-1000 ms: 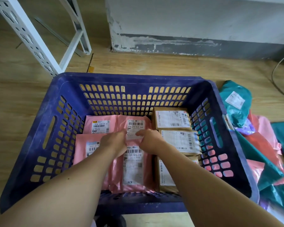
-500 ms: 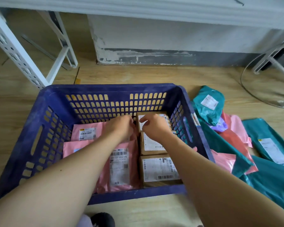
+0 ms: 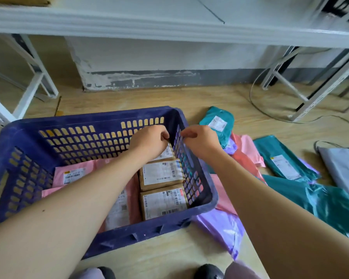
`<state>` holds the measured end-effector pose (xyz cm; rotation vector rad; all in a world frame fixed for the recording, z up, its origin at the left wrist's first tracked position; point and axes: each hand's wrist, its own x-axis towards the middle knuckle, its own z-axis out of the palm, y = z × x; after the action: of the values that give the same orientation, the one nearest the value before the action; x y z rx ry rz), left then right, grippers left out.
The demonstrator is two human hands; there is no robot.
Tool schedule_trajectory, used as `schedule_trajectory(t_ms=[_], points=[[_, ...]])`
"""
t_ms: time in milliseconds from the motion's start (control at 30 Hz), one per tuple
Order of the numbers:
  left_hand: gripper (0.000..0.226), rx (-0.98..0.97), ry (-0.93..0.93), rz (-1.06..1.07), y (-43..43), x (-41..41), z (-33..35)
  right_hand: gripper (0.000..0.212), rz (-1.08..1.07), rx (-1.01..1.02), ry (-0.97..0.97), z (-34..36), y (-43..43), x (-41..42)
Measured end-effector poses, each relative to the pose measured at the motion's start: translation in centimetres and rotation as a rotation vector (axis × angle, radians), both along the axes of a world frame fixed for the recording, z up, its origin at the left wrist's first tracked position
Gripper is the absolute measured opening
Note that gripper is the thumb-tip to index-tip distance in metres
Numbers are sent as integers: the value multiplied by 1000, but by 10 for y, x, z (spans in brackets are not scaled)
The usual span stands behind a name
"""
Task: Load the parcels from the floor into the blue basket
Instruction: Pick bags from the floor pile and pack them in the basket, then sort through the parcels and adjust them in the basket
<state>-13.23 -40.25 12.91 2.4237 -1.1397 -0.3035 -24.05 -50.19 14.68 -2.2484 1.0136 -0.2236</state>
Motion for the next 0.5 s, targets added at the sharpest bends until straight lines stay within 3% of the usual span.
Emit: schedule_trajectory(t_ms=[500], points=[[22,-95,94,-163,-70,-91,12,25,-248,88,-21,0,-55,-123]])
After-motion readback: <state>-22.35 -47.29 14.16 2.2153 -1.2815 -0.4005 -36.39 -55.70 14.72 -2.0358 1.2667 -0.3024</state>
